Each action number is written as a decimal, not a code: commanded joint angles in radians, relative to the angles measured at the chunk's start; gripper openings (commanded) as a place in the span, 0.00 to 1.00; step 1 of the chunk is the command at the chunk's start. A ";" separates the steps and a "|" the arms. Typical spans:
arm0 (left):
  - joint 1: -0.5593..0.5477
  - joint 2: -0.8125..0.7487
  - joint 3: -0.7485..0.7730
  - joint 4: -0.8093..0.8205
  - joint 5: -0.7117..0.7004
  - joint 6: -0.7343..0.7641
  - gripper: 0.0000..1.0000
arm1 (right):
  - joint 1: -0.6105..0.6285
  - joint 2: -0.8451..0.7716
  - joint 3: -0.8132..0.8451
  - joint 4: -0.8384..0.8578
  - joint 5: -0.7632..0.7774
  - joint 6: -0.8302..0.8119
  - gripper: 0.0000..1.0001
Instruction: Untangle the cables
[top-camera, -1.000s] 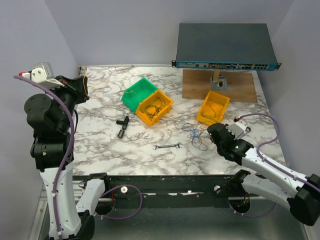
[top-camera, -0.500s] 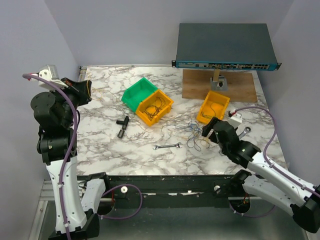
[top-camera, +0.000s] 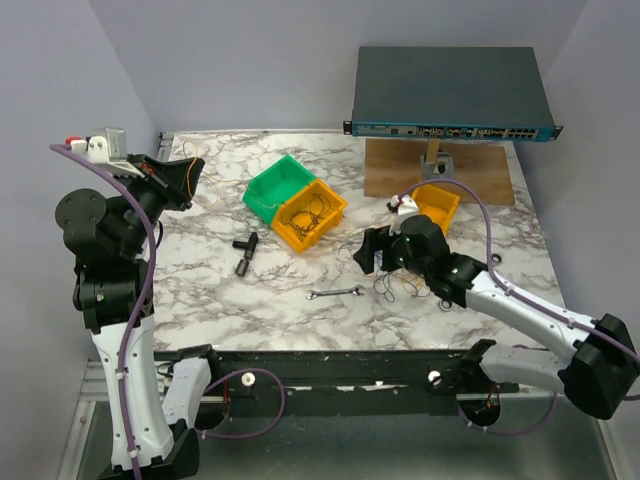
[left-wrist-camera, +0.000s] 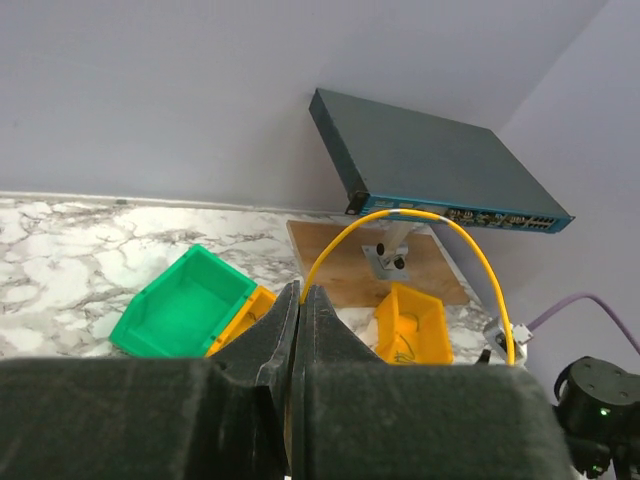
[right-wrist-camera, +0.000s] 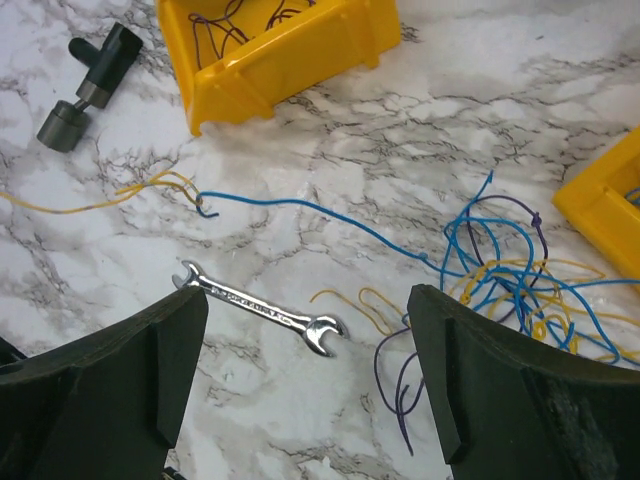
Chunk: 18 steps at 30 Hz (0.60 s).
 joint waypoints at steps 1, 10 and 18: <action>0.007 -0.021 0.040 -0.006 0.031 0.024 0.00 | 0.006 0.093 0.082 0.049 -0.052 -0.127 0.89; 0.007 -0.033 0.035 0.013 0.034 0.020 0.00 | 0.008 0.301 0.155 0.067 0.056 -0.129 0.87; 0.007 -0.029 0.043 -0.024 -0.041 0.054 0.00 | 0.006 0.313 0.092 0.125 0.211 0.033 0.12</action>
